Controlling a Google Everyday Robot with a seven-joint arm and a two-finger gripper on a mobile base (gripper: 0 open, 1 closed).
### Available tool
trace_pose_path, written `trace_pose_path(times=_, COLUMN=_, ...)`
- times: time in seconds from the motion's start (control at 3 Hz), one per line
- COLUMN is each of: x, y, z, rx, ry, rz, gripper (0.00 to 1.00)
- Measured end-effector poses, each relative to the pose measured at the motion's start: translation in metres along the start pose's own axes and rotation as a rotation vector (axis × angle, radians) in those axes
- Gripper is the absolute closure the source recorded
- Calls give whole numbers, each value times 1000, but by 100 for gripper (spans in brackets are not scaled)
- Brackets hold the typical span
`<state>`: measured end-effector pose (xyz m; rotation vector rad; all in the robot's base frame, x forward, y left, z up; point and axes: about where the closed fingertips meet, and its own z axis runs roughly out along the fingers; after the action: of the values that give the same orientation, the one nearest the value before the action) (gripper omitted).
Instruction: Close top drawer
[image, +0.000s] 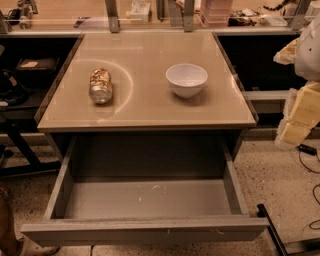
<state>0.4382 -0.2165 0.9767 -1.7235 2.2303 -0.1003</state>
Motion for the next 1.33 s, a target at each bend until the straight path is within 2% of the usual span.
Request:
trace_pose_path(times=0.33, x=0, y=0, z=0, rx=0, ry=0, rz=0, gripper=0)
trace_pose_path(times=0.67, x=0, y=0, z=0, rx=0, ry=0, rz=0, gripper=18)
trace_pose_path(times=1.33, x=0, y=0, z=0, rx=0, ry=0, rz=0, gripper=64)
